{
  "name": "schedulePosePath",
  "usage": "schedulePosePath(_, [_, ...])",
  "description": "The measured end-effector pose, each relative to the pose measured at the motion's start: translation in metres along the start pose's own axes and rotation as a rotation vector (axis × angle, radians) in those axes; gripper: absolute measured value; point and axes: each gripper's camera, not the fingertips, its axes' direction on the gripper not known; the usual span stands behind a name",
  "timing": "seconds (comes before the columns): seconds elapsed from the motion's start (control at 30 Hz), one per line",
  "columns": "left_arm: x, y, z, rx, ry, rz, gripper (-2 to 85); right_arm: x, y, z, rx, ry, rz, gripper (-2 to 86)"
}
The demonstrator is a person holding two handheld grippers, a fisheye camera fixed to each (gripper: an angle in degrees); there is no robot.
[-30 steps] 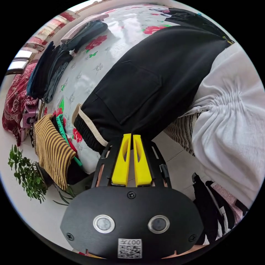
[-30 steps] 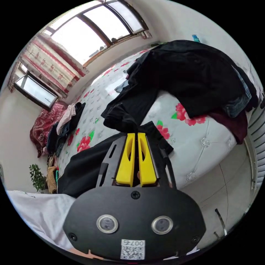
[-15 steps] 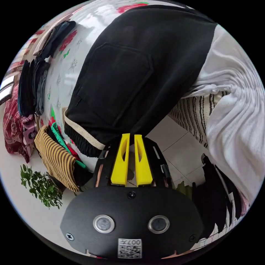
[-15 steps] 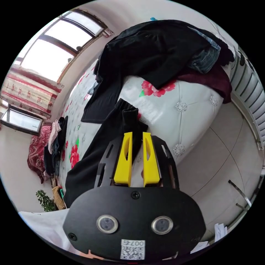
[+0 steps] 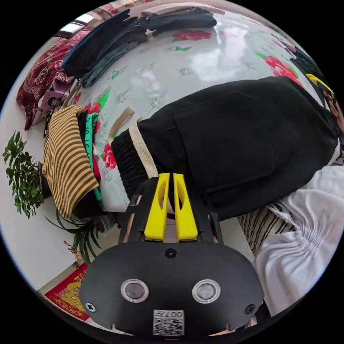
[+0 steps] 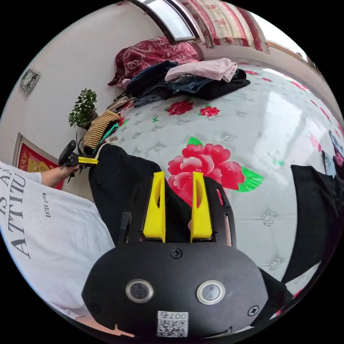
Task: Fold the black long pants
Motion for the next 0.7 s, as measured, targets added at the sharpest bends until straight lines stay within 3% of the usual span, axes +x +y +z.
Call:
schedulePosePath(0.13, [-0.003,0.027,-0.008,0.079,-0.015,-0.075,-0.8,-0.014,-0.022,0.068,-0.359,-0.161,-0.135,7.2])
schedulePosePath(0.3, [-0.008,0.051,-0.006,0.066,-0.022,-0.144,-0.9,0.003,-0.04,0.051,-0.384,-0.228,-0.136,6.8])
schedulePosePath(0.5, [-0.006,0.049,0.003,0.054,-0.039,-0.133,-1.0,0.075,-0.115,0.06,-0.329,-0.372,0.12,6.8])
schedulePosePath(0.7, [-0.015,0.063,0.003,0.069,-0.024,-0.177,-1.0,0.12,-0.159,0.138,-0.531,-0.694,0.351,6.5])
